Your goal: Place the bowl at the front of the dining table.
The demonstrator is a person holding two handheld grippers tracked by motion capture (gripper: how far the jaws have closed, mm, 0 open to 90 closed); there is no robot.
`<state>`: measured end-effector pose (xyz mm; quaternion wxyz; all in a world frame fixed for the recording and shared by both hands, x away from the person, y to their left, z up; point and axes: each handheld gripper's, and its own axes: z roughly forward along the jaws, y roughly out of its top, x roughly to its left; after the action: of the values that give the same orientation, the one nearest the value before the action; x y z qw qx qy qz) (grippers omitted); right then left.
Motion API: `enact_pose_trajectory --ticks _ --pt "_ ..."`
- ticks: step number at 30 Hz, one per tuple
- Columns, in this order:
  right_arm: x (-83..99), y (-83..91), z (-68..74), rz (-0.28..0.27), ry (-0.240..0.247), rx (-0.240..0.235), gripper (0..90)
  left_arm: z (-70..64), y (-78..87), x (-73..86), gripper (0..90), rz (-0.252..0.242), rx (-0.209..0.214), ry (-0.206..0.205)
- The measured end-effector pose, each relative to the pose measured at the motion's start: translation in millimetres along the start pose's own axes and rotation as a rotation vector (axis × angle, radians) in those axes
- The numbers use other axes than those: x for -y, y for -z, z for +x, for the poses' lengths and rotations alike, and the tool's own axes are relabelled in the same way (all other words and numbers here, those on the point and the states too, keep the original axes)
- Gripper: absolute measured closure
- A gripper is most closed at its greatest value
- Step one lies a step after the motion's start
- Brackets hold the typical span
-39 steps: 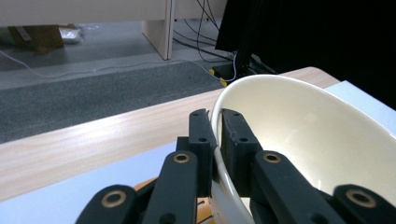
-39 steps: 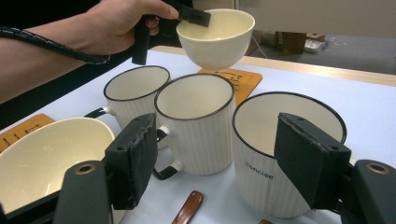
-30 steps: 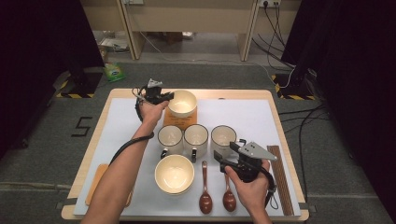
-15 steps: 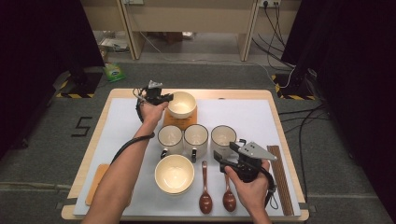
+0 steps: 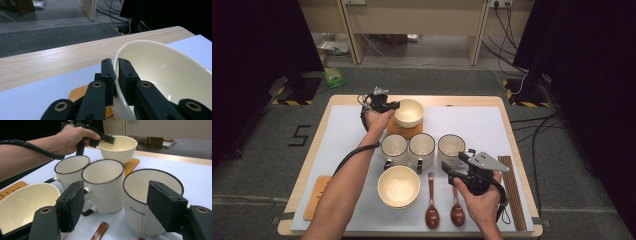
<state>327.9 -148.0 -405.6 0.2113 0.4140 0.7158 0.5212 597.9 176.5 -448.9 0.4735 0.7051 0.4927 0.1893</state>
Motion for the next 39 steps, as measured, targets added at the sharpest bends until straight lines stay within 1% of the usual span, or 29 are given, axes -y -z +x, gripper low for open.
enact_pose_trajectory --ticks 3,8,9,12,14,16,19,21,24,26,28,32,36,39 --pt "-0.1 0.2 0.0 -0.001 -0.001 -0.001 30.6 -0.5 -1.5 0.5 82.7 0.003 -0.003 -0.003" --pt "-0.1 0.7 -0.4 -0.002 0.000 0.001 30.6 2.0 -3.8 2.0 82.6 0.005 -0.002 0.009" --pt "0.0 0.6 -0.6 -0.001 -0.001 0.000 30.6 2.9 -4.4 2.5 82.7 0.014 -0.005 0.004" --pt "0.2 0.3 -0.3 0.000 -0.002 0.000 30.6 4.3 -6.0 4.1 82.7 0.022 -0.004 0.006" --pt "0.2 0.1 -0.5 0.002 0.000 0.001 30.6 4.5 -6.5 4.3 82.6 0.024 -0.006 0.005" --pt "0.3 0.1 -0.5 0.001 -0.001 0.001 30.6 4.7 -7.4 4.9 82.6 0.022 -0.003 0.013" --pt "0.4 0.1 -0.9 0.001 -0.002 0.002 30.6 5.2 -8.2 4.9 82.6 0.022 -0.003 0.010" --pt "0.5 0.1 -0.9 0.001 0.000 0.002 30.6 7.0 -9.1 6.0 82.6 0.026 0.000 0.018" --pt "0.6 0.1 -0.8 0.002 -0.001 0.001 30.6 7.9 -10.9 7.8 82.6 0.038 0.003 0.019" --pt "0.6 0.1 -0.9 0.003 0.000 0.001 30.6 8.7 -12.4 9.2 82.6 0.037 0.015 0.030" --pt "0.4 0.2 -1.3 0.003 0.002 0.002 30.6 8.3 -12.9 8.9 82.5 0.037 0.016 0.026" --pt "0.6 0.2 -1.3 0.003 0.000 0.003 30.6 10.7 -13.7 11.0 82.4 0.026 0.016 0.036" --pt "1.1 -0.3 -1.0 0.005 -0.001 0.001 30.6 12.7 -15.8 14.0 82.3 0.031 0.032 0.044" --pt "1.2 -0.5 -0.8 0.007 0.003 0.003 30.6 13.8 -16.4 14.4 82.2 0.034 0.035 0.051"
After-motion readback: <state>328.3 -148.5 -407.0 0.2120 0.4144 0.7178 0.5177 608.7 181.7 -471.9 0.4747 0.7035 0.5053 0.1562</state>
